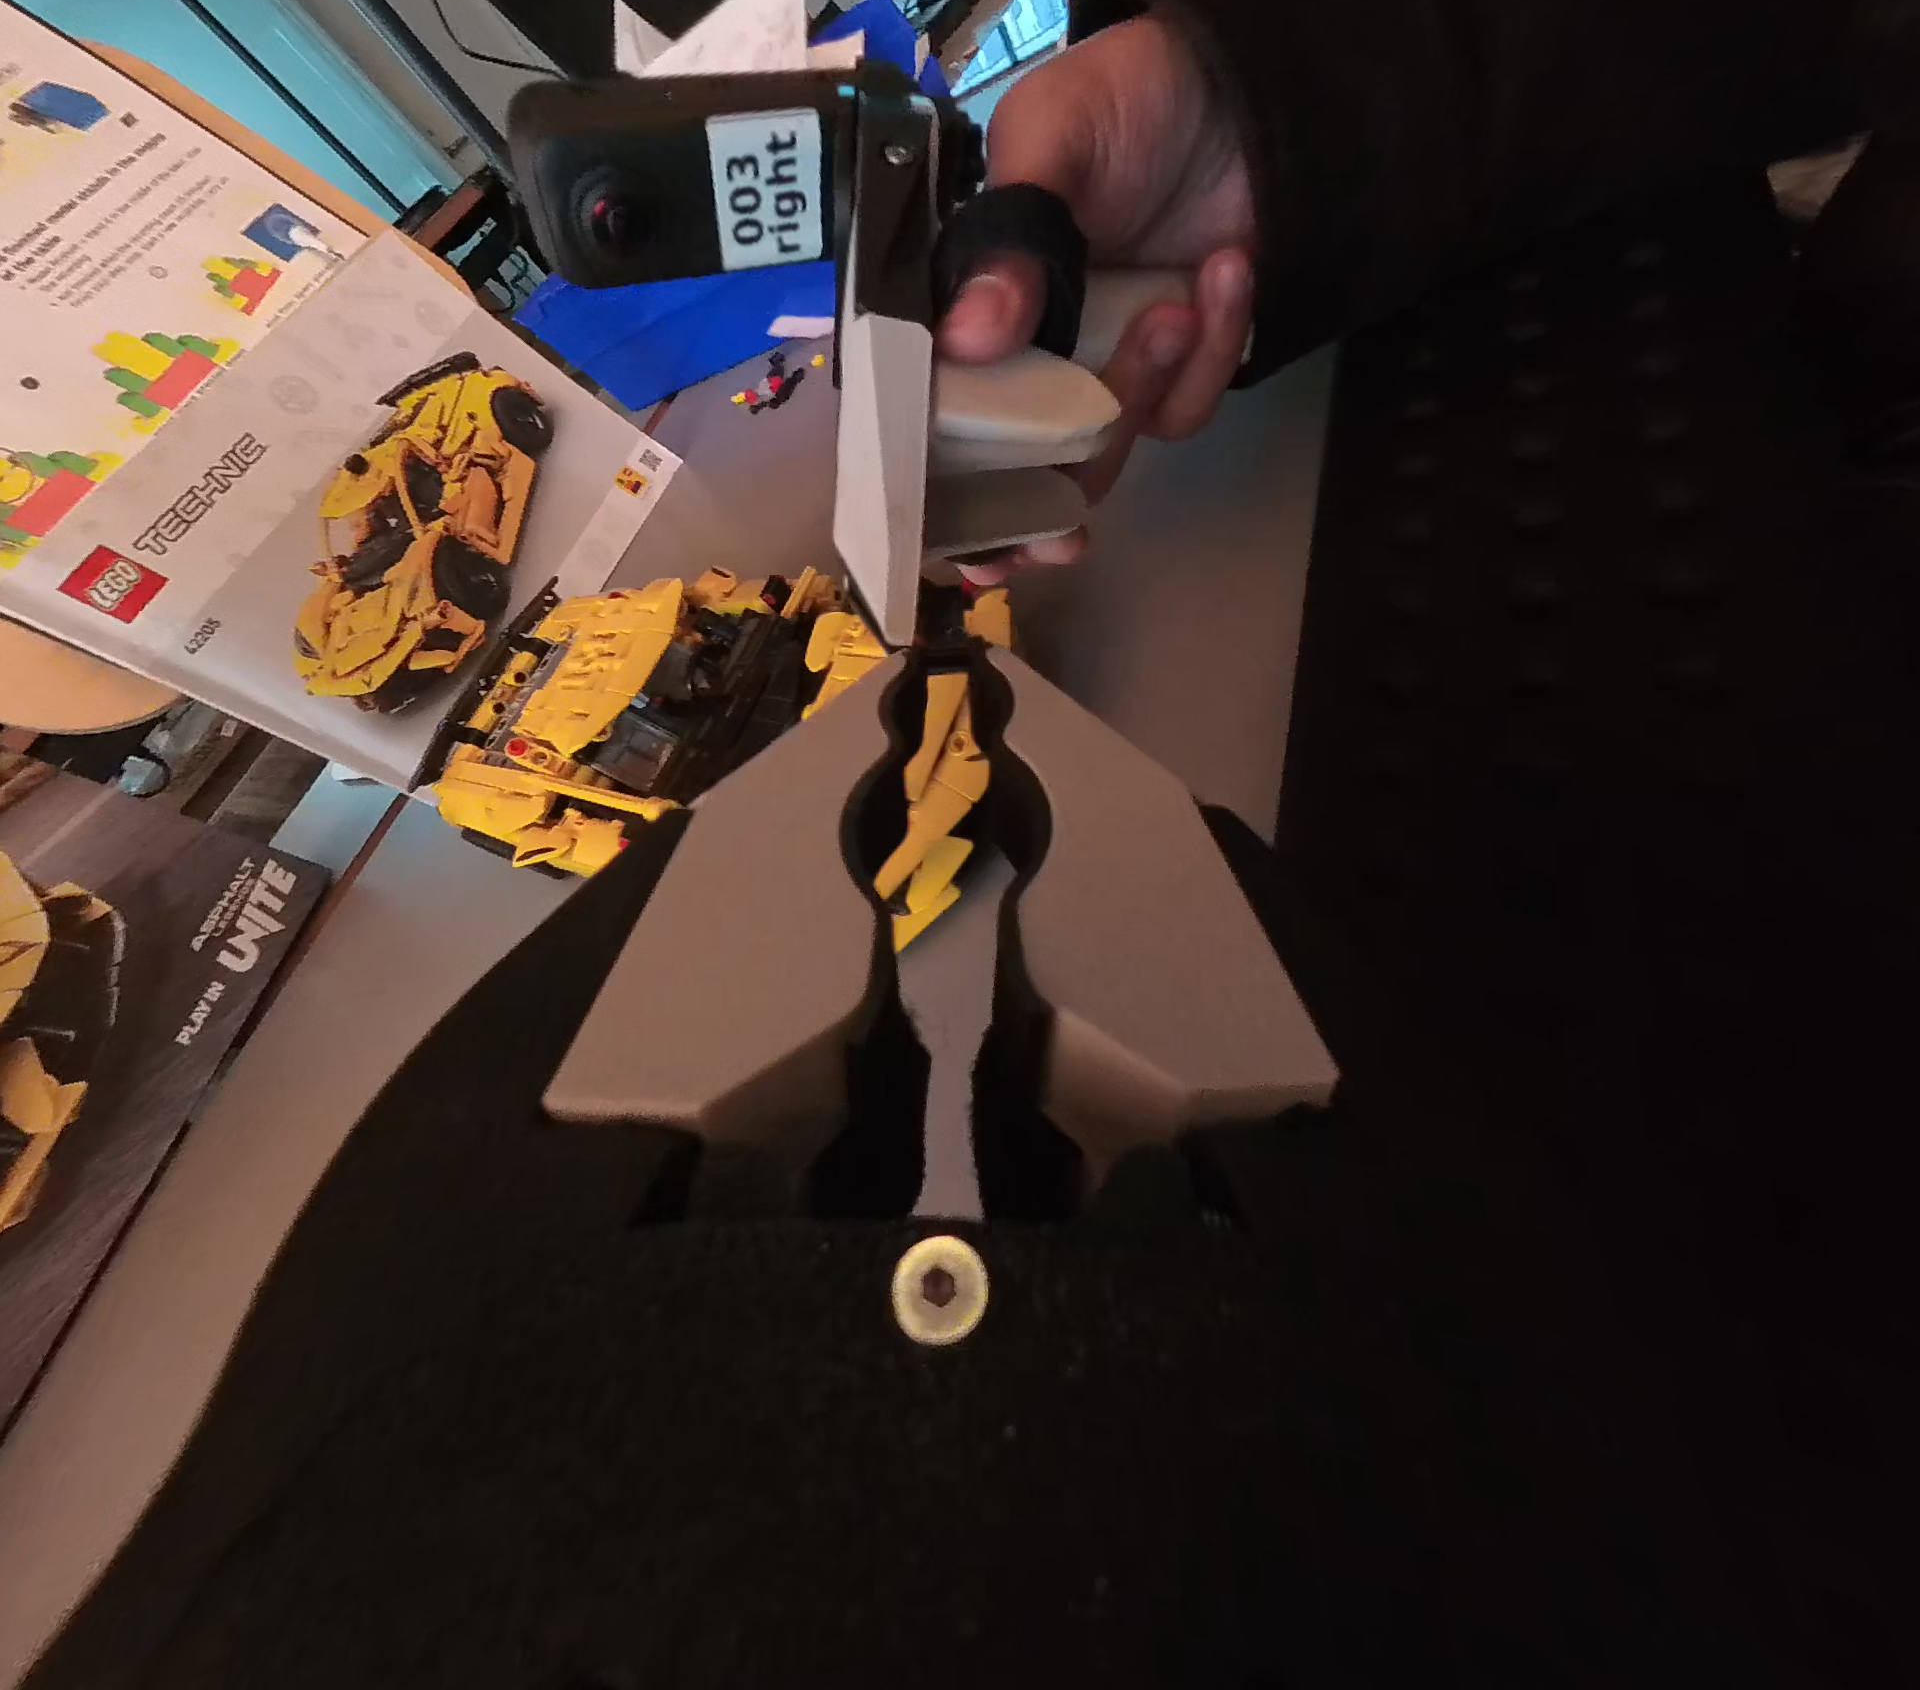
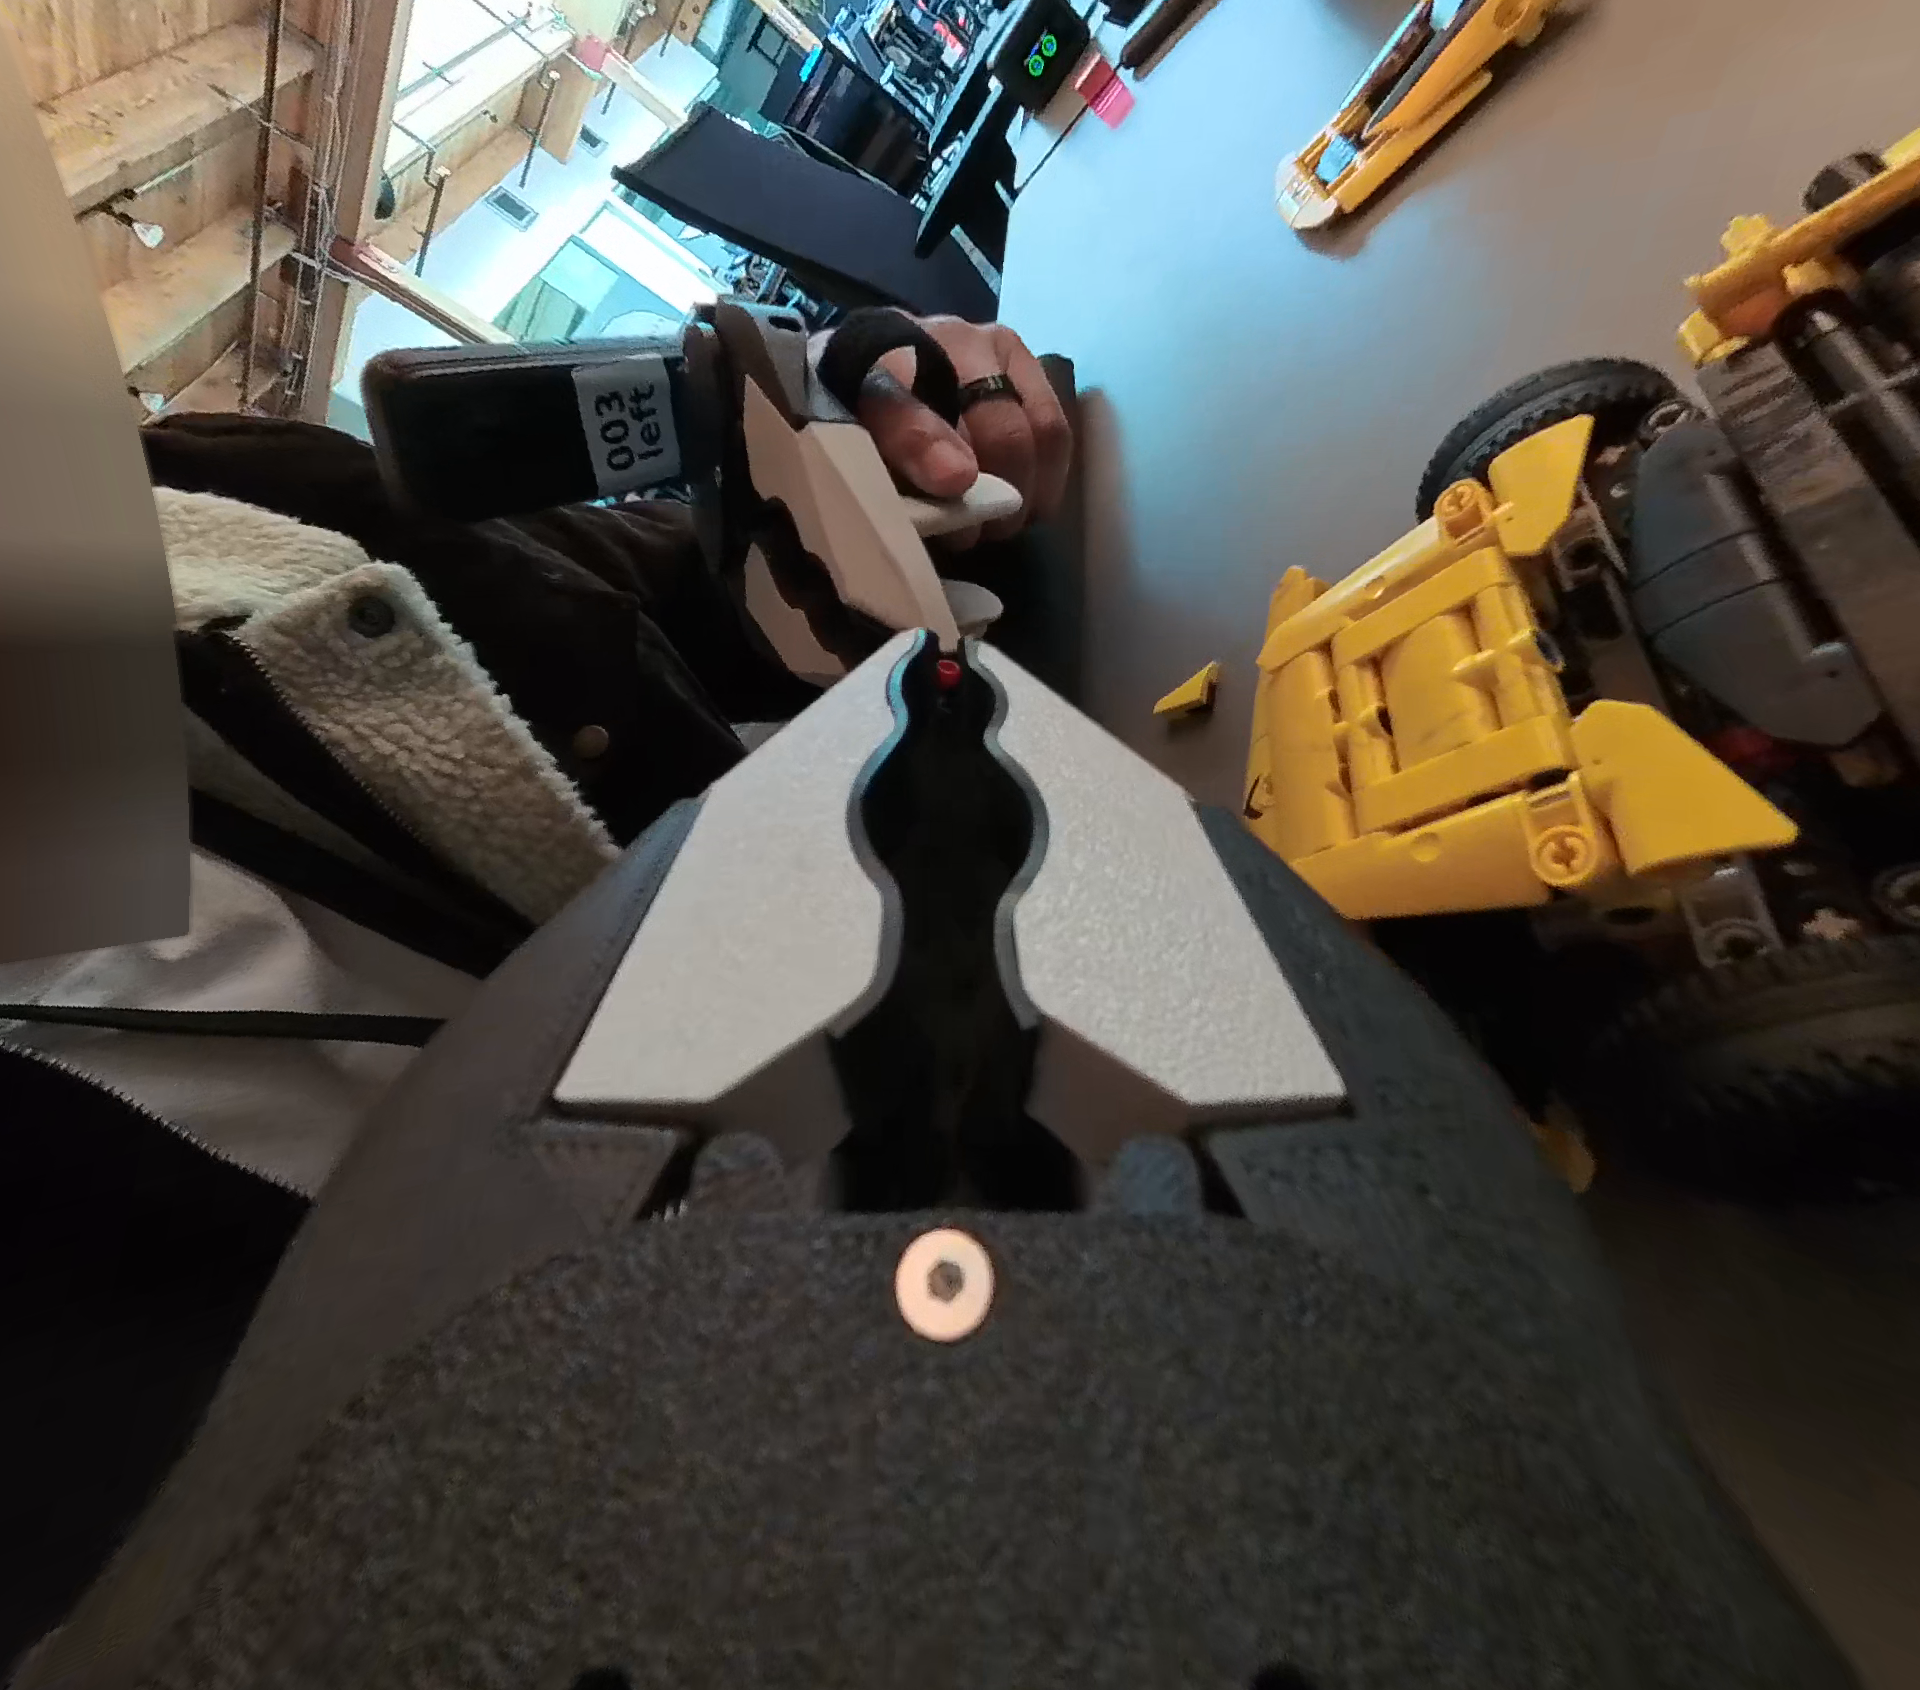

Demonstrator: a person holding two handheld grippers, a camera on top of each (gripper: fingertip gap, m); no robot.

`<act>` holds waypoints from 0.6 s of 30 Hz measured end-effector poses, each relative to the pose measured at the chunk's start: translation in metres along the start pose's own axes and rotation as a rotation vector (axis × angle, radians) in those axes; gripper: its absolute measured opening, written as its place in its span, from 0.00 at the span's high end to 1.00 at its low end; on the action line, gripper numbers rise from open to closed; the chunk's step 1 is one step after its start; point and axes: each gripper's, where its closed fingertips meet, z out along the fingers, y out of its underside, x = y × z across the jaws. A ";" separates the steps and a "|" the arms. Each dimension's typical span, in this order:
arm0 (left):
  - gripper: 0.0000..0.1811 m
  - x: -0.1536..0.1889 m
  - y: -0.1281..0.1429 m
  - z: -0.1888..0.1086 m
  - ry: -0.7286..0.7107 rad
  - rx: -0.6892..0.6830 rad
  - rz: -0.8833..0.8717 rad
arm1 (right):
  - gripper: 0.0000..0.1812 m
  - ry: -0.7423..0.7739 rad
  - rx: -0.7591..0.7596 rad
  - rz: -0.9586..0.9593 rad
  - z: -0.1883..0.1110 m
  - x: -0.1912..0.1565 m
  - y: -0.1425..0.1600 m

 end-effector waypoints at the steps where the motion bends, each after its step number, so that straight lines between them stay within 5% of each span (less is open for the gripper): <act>1: 0.96 -0.001 0.000 0.000 -0.007 0.000 -0.003 | 0.99 0.001 0.012 0.000 0.000 0.000 -0.002; 6: 0.96 0.023 -0.001 0.004 0.071 -0.015 0.082 | 1.00 0.027 0.190 0.023 -0.024 0.006 -0.031; 10: 0.96 0.008 -0.001 0.002 0.034 0.002 0.007 | 1.00 0.010 0.121 -0.054 -0.019 -0.004 -0.023; 13: 0.96 -0.004 -0.003 -0.003 0.036 0.047 -0.126 | 0.97 0.280 -0.006 -0.465 -0.016 0.009 -0.013; 18: 0.96 -0.014 -0.004 -0.009 0.110 0.109 -0.352 | 0.94 0.403 0.032 -0.935 -0.015 -0.006 -0.014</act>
